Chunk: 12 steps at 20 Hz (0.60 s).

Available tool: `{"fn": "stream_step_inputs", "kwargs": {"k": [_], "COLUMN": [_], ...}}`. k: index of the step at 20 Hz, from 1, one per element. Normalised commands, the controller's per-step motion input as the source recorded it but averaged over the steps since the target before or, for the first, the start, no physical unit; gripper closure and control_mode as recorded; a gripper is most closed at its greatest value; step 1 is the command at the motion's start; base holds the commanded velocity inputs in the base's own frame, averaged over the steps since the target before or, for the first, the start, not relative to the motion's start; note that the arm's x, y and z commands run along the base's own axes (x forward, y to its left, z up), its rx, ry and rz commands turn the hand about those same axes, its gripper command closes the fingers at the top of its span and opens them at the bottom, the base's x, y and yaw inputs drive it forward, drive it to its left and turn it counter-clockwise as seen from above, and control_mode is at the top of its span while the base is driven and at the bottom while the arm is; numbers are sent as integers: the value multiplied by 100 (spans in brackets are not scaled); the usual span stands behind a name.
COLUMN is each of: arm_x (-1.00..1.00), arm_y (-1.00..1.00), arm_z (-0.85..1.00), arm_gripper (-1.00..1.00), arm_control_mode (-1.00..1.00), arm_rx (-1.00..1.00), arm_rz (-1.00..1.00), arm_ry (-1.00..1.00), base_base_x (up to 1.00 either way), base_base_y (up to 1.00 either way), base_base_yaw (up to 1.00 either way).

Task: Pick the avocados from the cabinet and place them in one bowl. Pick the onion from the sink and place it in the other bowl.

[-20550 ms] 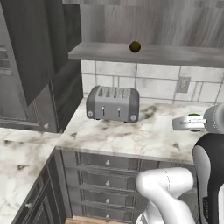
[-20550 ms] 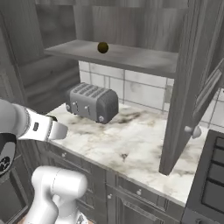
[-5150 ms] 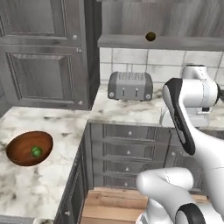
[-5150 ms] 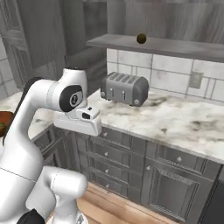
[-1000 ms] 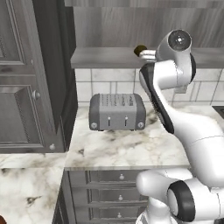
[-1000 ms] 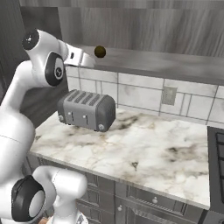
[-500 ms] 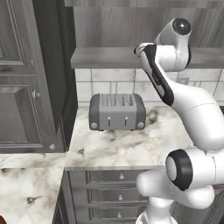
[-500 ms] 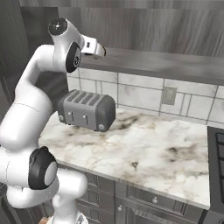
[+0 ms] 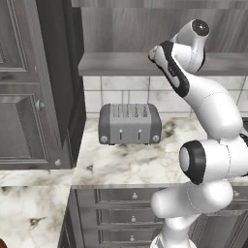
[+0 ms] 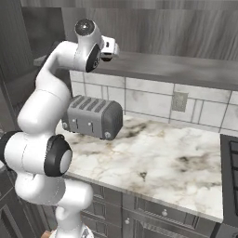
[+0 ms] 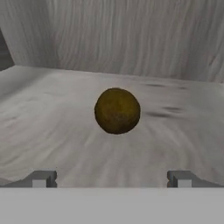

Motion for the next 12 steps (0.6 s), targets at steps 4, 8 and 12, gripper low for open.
{"fn": "stream_step_inputs", "kwargs": {"k": [4, 8, 12], "arm_x": [68, 71, 71], "arm_y": [-6, 0, 0], "arm_z": [-1, -4, -1], "arm_gripper": [-100, -100, -100], "arm_control_mode": [-100, -100, -100], "arm_rx": [0, -1, -6], "arm_rz": [11, 6, 1], "arm_ry": [0, 1, 5], "base_base_x": [0, 0, 0], "base_base_y": [0, 0, 0], "base_base_yaw": [0, 0, 0]}}
